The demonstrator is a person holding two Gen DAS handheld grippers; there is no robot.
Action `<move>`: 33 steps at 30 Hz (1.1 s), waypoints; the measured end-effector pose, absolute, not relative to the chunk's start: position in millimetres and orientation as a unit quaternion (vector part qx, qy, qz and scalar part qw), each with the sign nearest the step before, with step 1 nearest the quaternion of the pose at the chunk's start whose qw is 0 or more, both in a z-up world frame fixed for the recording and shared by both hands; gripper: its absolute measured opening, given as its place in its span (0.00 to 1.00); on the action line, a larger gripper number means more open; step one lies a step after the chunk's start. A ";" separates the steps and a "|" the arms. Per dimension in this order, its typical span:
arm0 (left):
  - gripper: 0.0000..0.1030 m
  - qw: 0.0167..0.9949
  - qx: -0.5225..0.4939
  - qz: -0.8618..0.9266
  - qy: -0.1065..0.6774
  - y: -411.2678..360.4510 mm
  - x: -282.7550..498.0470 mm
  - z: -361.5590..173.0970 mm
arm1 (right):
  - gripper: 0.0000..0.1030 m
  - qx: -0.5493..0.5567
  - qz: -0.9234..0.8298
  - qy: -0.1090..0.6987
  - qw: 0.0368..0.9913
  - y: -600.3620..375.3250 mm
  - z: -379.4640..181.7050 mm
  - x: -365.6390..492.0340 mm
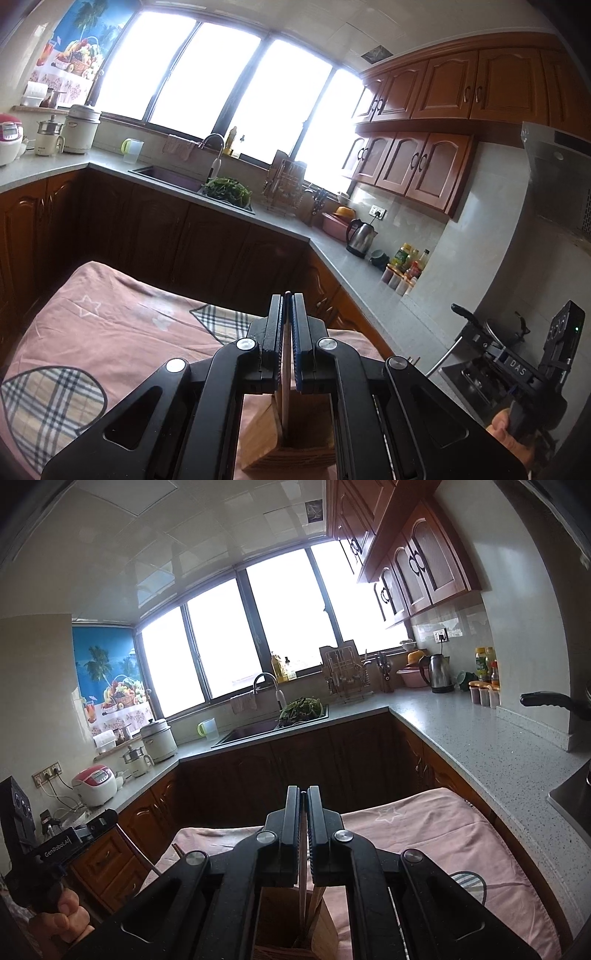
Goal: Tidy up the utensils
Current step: 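Insert the left gripper's chopstick into the holder while the right gripper inserts its chopstick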
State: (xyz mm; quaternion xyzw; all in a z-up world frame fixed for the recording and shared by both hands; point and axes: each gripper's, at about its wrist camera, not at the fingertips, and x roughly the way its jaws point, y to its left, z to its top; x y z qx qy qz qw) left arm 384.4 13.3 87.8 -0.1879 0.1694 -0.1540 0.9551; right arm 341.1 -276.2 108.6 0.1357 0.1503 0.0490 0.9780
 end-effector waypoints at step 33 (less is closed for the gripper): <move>0.04 0.951 -0.148 -0.149 0.226 -23.3 413.3 44.0 | 0.03 0.166 0.050 0.210 0.962 -273.7 59.7 368.6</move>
